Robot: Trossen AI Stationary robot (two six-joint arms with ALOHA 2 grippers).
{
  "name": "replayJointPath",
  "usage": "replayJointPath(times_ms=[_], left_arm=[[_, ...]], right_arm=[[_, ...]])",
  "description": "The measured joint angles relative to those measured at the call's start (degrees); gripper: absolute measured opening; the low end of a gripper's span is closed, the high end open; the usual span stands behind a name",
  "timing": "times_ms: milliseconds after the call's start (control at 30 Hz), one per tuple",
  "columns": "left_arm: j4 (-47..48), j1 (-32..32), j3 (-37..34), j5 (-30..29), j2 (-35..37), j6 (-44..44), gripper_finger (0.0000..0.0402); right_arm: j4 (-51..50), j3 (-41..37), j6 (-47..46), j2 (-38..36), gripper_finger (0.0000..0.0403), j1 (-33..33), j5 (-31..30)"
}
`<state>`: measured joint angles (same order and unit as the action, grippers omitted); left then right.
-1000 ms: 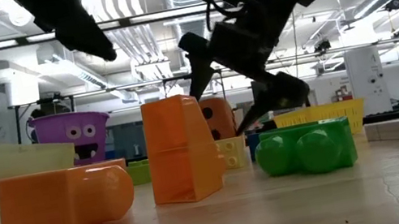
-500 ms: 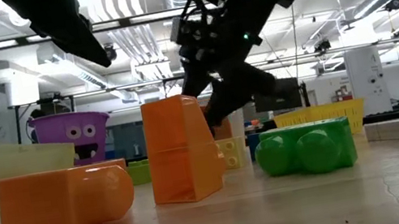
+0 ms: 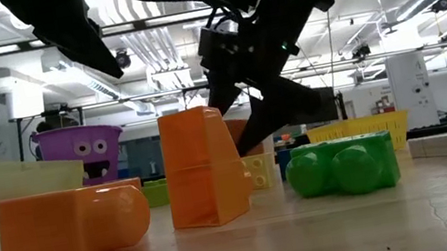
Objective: Pick & Place Toys
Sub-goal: Put the orange dice into the white bin
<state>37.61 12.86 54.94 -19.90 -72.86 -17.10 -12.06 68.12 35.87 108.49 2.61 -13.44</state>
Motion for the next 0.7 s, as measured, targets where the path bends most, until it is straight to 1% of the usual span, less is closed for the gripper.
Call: replayJointPath(times_ms=[100, 200, 500, 567, 600, 700], left_arm=[[0.1, 0.0, 0.0, 0.0, 0.0, 0.0, 0.0269], [0.2, 0.0, 0.0, 0.0, 0.0, 0.0, 0.0269], [0.1, 0.0, 0.0, 0.0, 0.0, -0.6, 0.0269], [0.1, 0.0, 0.0, 0.0, 0.0, -1.1, 0.0269], [0.1, 0.0, 0.0, 0.0, 0.0, -1.2, 0.0269], [0.1, 0.0, 0.0, 0.0, 0.0, -1.4, 0.0269]], right_arm=[[0.1, 0.1, -2.3, 0.0, 0.0399, 0.0, -0.1], [0.7, 0.5, -5.7, 0.5, 0.0399, 0.1, -3.1], [0.7, 0.7, -6.2, 1.2, 0.0396, 0.2, -4.6], [1.6, 0.7, -6.3, 1.8, 0.0380, 0.2, -5.2], [1.8, 0.7, -6.3, 2.0, 0.0366, 0.3, -6.2], [2.0, 0.8, -6.1, 3.4, 0.0295, 0.7, -8.8]])
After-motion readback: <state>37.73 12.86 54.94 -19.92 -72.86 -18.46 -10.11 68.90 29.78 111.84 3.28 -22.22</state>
